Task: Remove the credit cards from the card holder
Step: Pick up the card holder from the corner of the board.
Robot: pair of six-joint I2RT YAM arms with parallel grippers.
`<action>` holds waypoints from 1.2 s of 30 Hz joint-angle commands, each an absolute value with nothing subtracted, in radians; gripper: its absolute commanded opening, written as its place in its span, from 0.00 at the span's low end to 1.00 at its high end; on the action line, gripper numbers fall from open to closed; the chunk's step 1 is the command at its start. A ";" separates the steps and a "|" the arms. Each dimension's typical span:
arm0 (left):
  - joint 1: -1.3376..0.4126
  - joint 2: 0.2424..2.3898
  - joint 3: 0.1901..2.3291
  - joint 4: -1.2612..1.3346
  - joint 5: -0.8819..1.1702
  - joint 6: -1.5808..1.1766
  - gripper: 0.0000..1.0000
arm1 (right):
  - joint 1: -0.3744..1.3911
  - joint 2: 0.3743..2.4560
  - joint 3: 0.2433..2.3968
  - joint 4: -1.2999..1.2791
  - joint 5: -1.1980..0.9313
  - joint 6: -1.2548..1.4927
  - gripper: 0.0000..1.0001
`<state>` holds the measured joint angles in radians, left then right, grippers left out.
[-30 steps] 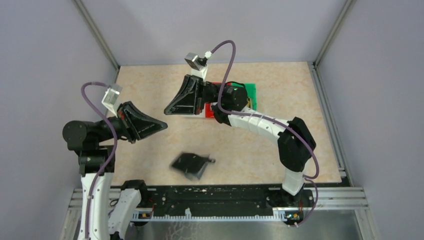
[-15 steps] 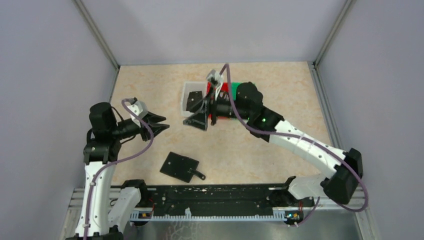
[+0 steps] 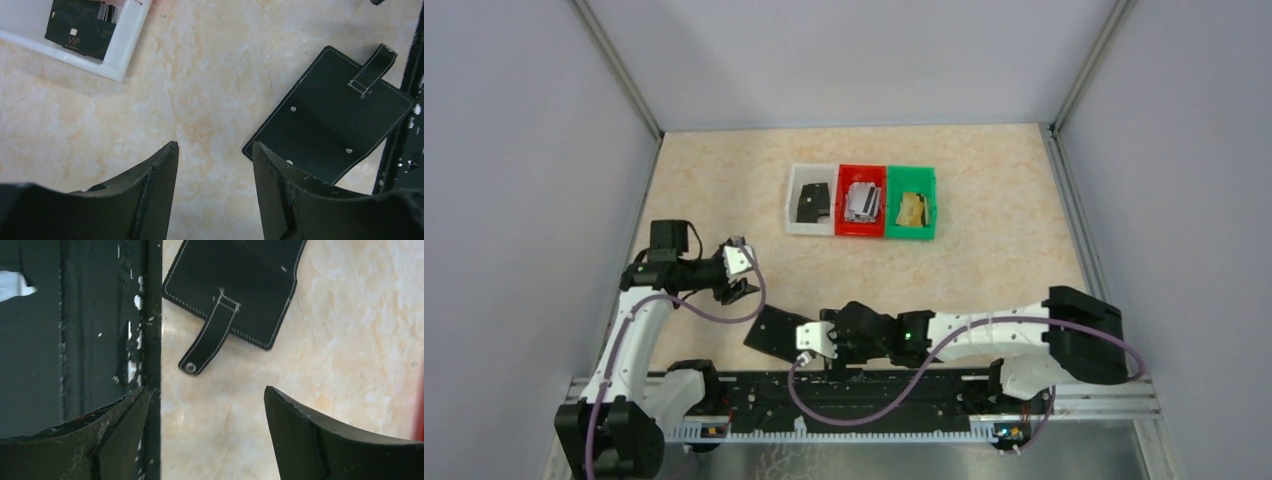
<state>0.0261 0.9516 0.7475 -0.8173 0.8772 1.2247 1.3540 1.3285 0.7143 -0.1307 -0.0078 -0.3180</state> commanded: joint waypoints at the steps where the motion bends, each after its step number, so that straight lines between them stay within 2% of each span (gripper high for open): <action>1: 0.028 0.987 0.743 -0.679 0.797 1.162 0.61 | 1.418 1.466 0.779 0.121 0.088 -0.546 0.83; 10: 0.125 1.177 0.854 -0.718 0.806 1.179 0.59 | 1.431 1.723 0.857 0.253 0.108 -0.770 0.79; 14: 0.132 1.210 0.872 -0.780 0.799 1.235 0.59 | 1.430 1.800 0.902 0.298 0.130 -0.833 0.72; 16: 0.133 1.210 0.859 -0.775 0.801 1.238 0.58 | 1.430 1.826 0.915 0.295 0.129 -0.860 0.63; 21: 0.132 1.211 0.843 -0.749 0.838 1.243 0.56 | 1.433 1.848 0.925 0.265 0.129 -0.882 0.28; 26: 0.133 1.230 0.887 -0.812 0.869 1.240 0.54 | 1.433 1.846 0.951 0.293 0.179 -0.863 0.02; 36: 0.132 1.138 0.908 -0.885 0.966 1.233 0.56 | 1.368 1.656 0.925 0.426 0.213 -0.636 0.00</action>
<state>0.1272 1.1839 0.8730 -0.8360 0.8719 1.2240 1.4086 1.8000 0.9295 0.3214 0.1947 -0.7628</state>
